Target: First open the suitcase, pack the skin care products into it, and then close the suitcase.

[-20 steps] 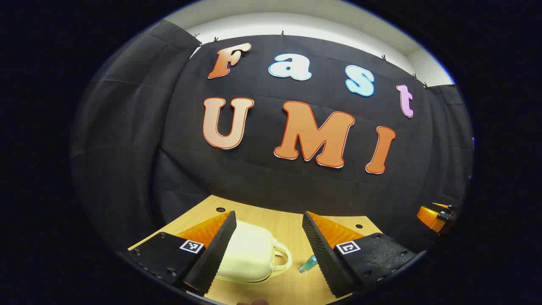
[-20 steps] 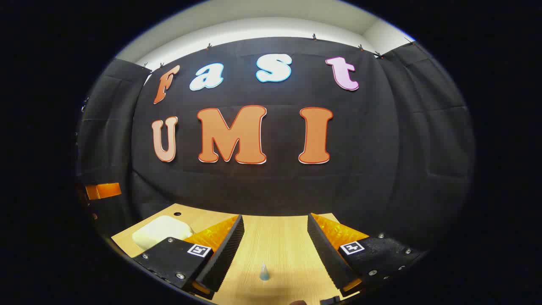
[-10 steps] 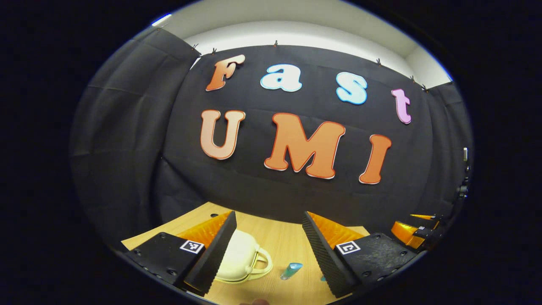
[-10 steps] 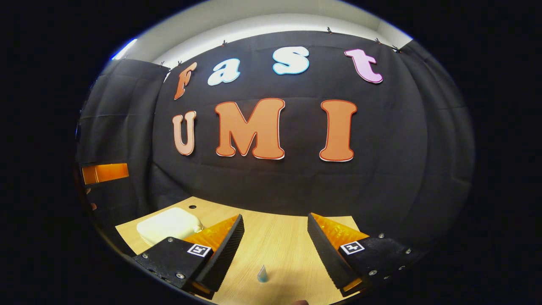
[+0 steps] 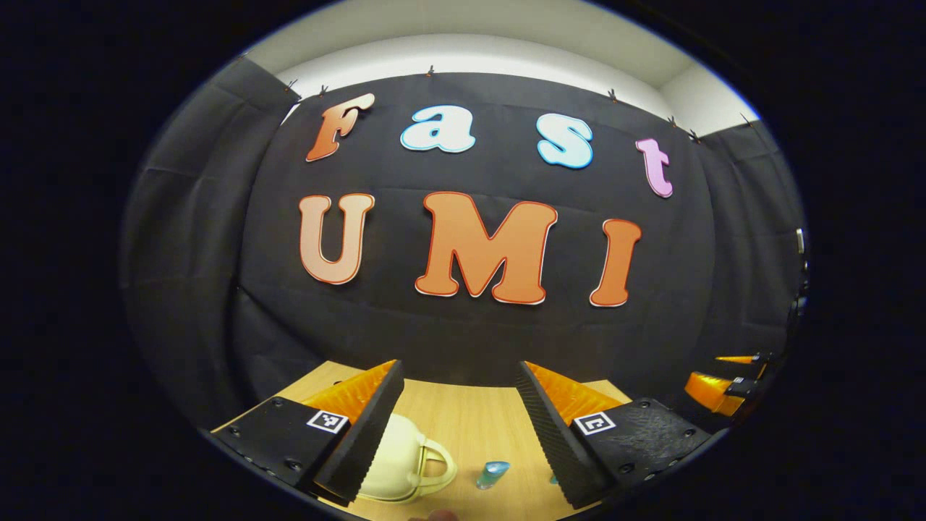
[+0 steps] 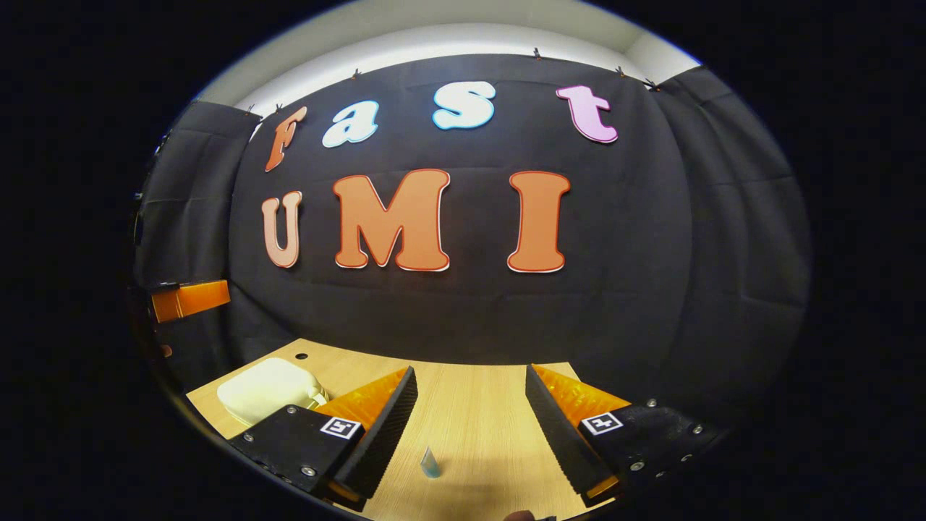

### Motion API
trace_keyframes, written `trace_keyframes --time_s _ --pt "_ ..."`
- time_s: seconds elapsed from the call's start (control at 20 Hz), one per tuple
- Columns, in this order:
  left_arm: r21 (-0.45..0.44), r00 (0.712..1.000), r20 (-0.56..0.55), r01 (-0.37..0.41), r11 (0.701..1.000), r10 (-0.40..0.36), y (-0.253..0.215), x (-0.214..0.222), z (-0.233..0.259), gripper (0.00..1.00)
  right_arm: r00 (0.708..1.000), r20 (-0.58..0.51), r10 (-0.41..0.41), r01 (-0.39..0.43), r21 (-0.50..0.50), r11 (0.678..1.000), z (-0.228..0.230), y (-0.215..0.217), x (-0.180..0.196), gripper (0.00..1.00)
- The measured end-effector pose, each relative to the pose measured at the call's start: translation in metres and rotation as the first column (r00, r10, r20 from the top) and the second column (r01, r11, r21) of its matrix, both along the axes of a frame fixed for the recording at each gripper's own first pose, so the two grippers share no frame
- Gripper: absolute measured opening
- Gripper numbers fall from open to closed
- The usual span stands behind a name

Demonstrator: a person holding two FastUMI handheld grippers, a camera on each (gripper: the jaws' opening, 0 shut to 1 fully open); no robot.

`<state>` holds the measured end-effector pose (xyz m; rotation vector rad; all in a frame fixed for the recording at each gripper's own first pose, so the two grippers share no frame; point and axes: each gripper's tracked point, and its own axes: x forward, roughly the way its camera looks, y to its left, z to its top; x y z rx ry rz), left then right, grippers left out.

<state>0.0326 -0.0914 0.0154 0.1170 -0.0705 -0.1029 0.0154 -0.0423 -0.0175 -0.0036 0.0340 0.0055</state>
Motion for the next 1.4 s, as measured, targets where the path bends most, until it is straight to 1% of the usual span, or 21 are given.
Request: trace_keyframes --time_s 0.1,0.15,0.2,0.3,0.4,0.55,0.6,0.65,0.7,0.85,0.95,1.05,1.1,1.25,1.35,1.4 --pt "0.047 1.0 -0.017 0.004 0.999 -0.003 0.003 0.007 -0.014 0.97 1.0 -0.022 -0.01 0.01 0.01 1.0 -0.009 0.001 0.001 0.95" --pt "0.085 0.999 -0.037 -0.001 0.996 0.004 0.006 0.012 -0.024 0.95 0.999 -0.039 -0.015 0.015 0.011 1.0 -0.016 0.003 0.002 0.95" --pt "0.139 0.998 -0.059 -0.011 0.99 0.02 0.011 0.016 -0.037 0.97 0.998 -0.054 -0.015 0.015 0.01 1.0 -0.022 0.005 0.003 0.95" --pt "0.268 0.995 -0.084 -0.035 0.963 0.06 0.024 0.024 -0.059 0.98 0.997 -0.082 -0.004 0.005 0.013 1.0 -0.031 0.013 0.004 0.95" --pt "0.369 0.99 -0.135 0.008 0.929 0.046 0.023 0.031 -0.089 0.98 0.994 -0.11 0.006 -0.003 0.022 1.0 -0.041 0.018 0.007 0.95" --pt "0.477 0.975 -0.216 0.057 0.877 0.054 0.031 0.04 -0.138 1.0 0.99 -0.138 -0.002 0.007 0.035 0.999 -0.051 0.017 0.009 0.95" --pt "0.525 0.972 -0.225 0.066 0.848 0.064 0.033 0.043 -0.151 0.99 0.989 -0.147 -0.009 0.014 0.037 0.999 -0.055 0.014 0.01 0.95" --pt "0.578 0.97 -0.23 0.073 0.813 0.076 0.035 0.046 -0.163 0.99 0.987 -0.16 -0.015 0.022 0.039 0.999 -0.061 0.011 0.011 0.95" --pt "0.623 0.966 -0.246 0.097 0.777 0.077 0.035 0.05 -0.174 0.99 0.985 -0.173 -0.02 0.028 0.045 0.999 -0.065 0.009 0.011 0.95" --pt "0.693 0.935 -0.351 0.221 0.686 0.054 0.029 0.051 -0.223 0.99 0.977 -0.21 -0.032 0.047 0.064 0.997 -0.077 0.001 0.013 0.95" --pt "0.751 0.925 -0.374 0.263 0.606 0.063 0.031 0.056 -0.25 0.98 0.973 -0.227 -0.044 0.061 0.066 0.996 -0.084 -0.006 0.013 0.95" --pt "0.808 0.927 -0.365 0.269 0.524 0.088 0.037 0.064 -0.267 0.98 0.967 -0.248 -0.054 0.073 0.067 0.995 -0.092 -0.012 0.014 0.95" --pt "0.83 0.926 -0.362 0.269 0.488 0.105 0.04 0.068 -0.274 0.98 0.964 -0.26 -0.063 0.084 0.069 0.994 -0.096 -0.016 0.014 0.95" --pt "0.864 0.918 -0.368 0.28 0.418 0.146 0.047 0.081 -0.294 0.98 0.954 -0.288 -0.083 0.109 0.076 0.991 -0.108 -0.028 0.017 0.95" --pt "0.877 0.908 -0.375 0.283 0.389 0.184 0.054 0.09 -0.304 0.98 0.948 -0.303 -0.095 0.125 0.08 0.989 -0.113 -0.037 0.018 0.95" --pt "0.879 0.902 -0.381 0.286 0.382 0.202 0.057 0.093 -0.308 0.98 0.946 -0.309 -0.1 0.131 0.081 0.988 -0.116 -0.041 0.019 0.95"
